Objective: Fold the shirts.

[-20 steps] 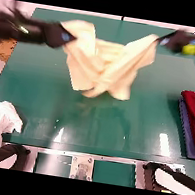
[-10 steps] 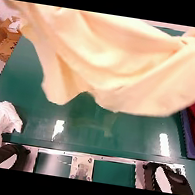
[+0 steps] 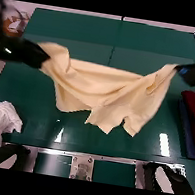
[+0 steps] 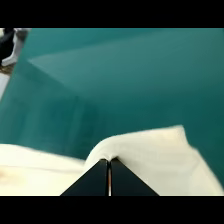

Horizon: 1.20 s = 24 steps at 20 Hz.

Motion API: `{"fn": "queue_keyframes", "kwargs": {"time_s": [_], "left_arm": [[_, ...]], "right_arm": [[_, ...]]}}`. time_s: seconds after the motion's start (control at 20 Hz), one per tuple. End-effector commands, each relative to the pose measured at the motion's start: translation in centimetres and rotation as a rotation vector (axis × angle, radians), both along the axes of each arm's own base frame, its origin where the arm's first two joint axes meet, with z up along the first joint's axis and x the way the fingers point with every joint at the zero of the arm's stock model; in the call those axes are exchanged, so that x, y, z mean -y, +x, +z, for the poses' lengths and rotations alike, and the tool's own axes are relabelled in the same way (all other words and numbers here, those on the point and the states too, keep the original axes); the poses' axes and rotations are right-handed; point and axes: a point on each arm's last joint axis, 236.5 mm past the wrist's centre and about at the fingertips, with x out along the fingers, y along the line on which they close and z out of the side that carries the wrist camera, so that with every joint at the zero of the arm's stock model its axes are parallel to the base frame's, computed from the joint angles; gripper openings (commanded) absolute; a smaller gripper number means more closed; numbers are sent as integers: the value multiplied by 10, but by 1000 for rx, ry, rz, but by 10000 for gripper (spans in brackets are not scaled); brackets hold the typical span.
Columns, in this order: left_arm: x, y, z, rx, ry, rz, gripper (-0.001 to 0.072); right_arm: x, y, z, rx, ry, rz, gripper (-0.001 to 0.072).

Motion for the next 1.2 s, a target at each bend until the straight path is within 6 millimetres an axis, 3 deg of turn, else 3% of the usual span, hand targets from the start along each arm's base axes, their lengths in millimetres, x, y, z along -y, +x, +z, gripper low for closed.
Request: {"fn": "queue_keyframes", "kwargs": {"time_s": [0.0,0.05,0.15,0.25,0.35,0.4,0.45,0.5,0.65,0.8,0.9,1.0,1.15], "left_arm": [[3,16,-115,-41,-110,121,24],[-5,19,-140,-36,-127,190,24],[-17,20,-165,-24,-124,260,24],[-19,20,-168,-21,-122,268,24],[-19,20,-168,-21,-121,268,25],[-19,20,-168,-18,-117,267,118],[-20,20,-167,-15,-107,262,430],[-20,21,-164,-15,-101,257,599],[-21,21,-142,-15,-22,186,602],[-58,24,-111,-52,59,216,602],[-94,19,-102,-115,61,293,602],[-124,4,-111,-208,48,370,602],[-141,-26,-136,-351,35,411,602]], "right_arm": [[9,11,-141,-223,111,-88,13],[14,14,-170,-277,116,-109,12],[21,24,-202,-348,118,-128,13],[23,35,-208,-370,123,-117,13],[25,47,-192,-332,111,-97,40],[27,52,-180,-311,98,-76,199],[31,53,-167,-298,73,-41,254],[39,50,-157,-311,54,-22,254],[81,24,-151,-430,-2,-70,294],[105,0,-172,-515,-14,-142,291],[99,-13,-202,-579,17,-153,291],[86,-22,-234,-641,57,-157,292],[63,-28,-271,-719,80,-92,292]]}}
